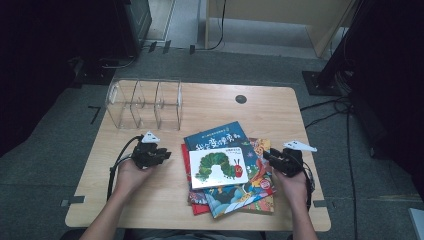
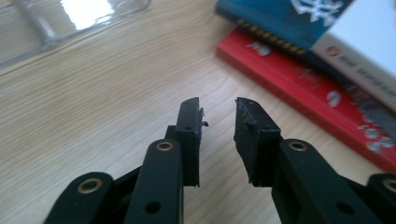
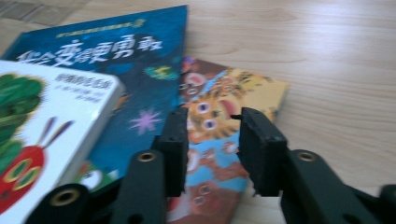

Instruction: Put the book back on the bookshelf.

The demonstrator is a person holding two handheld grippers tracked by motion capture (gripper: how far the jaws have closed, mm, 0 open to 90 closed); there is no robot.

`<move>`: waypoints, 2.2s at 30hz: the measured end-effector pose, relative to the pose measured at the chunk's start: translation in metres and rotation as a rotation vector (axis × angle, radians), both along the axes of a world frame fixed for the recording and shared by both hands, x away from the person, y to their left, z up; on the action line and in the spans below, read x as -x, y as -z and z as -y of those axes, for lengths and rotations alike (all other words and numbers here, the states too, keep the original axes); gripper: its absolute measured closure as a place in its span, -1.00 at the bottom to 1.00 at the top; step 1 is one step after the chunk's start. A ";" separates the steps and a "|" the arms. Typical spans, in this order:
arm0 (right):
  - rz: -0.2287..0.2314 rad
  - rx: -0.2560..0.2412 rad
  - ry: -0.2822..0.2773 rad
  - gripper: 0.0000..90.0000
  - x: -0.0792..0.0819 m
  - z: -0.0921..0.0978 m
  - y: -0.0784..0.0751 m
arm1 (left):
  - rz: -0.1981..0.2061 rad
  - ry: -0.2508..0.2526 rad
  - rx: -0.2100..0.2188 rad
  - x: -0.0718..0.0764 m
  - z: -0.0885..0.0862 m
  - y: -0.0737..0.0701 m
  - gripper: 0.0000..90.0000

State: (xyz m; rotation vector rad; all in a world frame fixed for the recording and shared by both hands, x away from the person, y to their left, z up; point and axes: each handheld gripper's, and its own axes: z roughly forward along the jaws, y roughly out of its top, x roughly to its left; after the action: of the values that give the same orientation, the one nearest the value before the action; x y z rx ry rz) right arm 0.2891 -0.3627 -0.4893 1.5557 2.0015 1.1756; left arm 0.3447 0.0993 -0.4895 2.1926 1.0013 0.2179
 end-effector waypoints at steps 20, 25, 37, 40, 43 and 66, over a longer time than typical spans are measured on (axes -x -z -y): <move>-0.014 0.038 -0.126 0.95 0.055 -0.041 0.000 | -0.011 0.167 -0.007 -0.011 0.043 -0.005 0.90; -0.030 0.044 -0.140 0.96 0.065 -0.046 0.002 | -0.022 0.172 0.003 -0.015 0.047 -0.003 0.90; -0.038 0.048 -0.199 1.00 0.076 -0.057 0.005 | -0.037 0.177 0.015 -0.020 0.053 -0.001 0.93; -0.048 0.043 -0.197 1.00 0.076 -0.056 0.004 | -0.040 0.171 0.017 -0.021 0.052 -0.001 0.91; -0.047 0.056 -0.209 1.00 0.078 -0.058 0.004 | -0.031 0.179 0.023 -0.021 0.052 -0.001 0.95; -0.016 0.032 -0.187 1.00 0.053 -0.061 0.001 | -0.035 0.159 0.003 -0.005 0.040 -0.004 0.98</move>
State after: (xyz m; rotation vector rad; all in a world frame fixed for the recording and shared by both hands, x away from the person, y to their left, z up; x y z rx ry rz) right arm 0.2358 -0.3013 -0.4900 1.3915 2.2045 1.1949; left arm 0.3496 0.0592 -0.4857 2.2669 0.8402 0.1043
